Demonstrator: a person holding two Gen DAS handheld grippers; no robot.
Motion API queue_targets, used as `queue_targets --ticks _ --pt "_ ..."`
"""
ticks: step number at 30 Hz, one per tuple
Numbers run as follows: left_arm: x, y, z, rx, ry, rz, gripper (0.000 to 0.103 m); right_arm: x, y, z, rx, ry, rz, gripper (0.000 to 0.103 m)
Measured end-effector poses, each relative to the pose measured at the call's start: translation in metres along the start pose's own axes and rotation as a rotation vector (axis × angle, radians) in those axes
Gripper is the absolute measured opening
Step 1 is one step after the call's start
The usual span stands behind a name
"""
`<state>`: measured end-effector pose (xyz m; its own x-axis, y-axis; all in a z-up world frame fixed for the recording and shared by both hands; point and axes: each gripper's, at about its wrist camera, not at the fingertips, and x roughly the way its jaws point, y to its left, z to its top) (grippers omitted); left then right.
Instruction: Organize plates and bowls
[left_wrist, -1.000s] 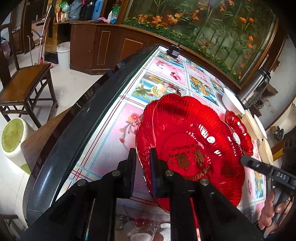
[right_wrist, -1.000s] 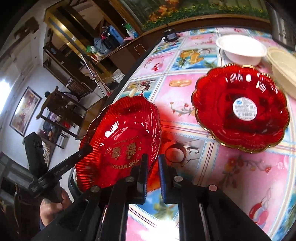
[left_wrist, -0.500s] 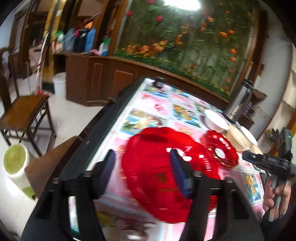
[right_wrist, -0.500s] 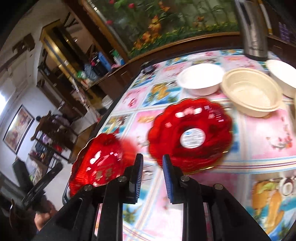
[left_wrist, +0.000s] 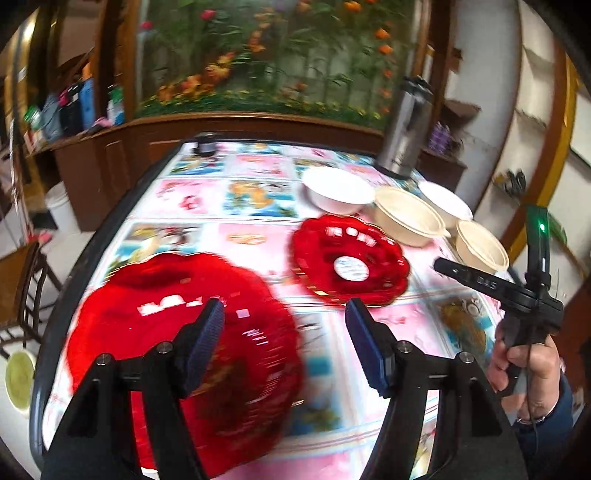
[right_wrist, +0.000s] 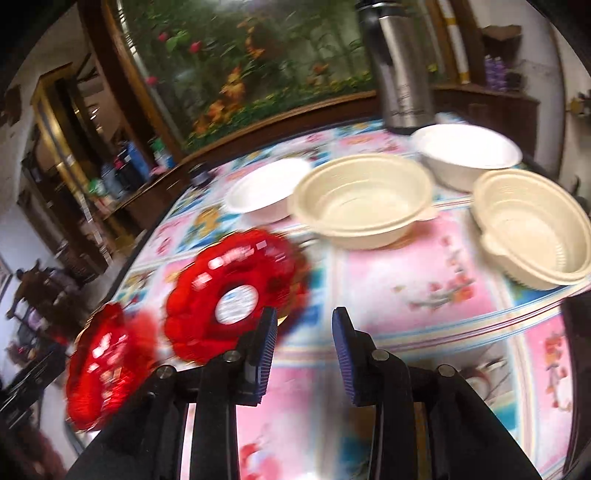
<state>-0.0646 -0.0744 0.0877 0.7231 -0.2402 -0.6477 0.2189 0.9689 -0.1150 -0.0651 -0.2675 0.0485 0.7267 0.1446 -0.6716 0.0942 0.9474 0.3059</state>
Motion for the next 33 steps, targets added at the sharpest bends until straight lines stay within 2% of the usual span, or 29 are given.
queue_targets --ticks 4,11,15,18,33 --pt "0.024 -0.043 -0.006 0.067 0.033 -0.023 0.067 0.006 -0.016 -0.001 0.017 -0.036 -0.032 0.034" --pt "0.048 -0.077 -0.017 0.128 0.097 -0.039 0.067 0.009 -0.012 -0.003 -0.025 -0.027 -0.041 0.034" --pt "0.055 -0.078 -0.020 0.128 0.121 -0.025 0.067 0.007 -0.001 -0.005 -0.091 -0.054 -0.110 0.035" --pt "0.056 -0.076 -0.019 0.118 0.121 -0.019 0.067 0.004 0.003 -0.007 -0.113 -0.076 -0.122 0.043" --pt "0.048 -0.074 -0.020 0.121 0.119 -0.007 0.067 0.001 0.014 -0.009 -0.198 -0.119 -0.210 0.043"
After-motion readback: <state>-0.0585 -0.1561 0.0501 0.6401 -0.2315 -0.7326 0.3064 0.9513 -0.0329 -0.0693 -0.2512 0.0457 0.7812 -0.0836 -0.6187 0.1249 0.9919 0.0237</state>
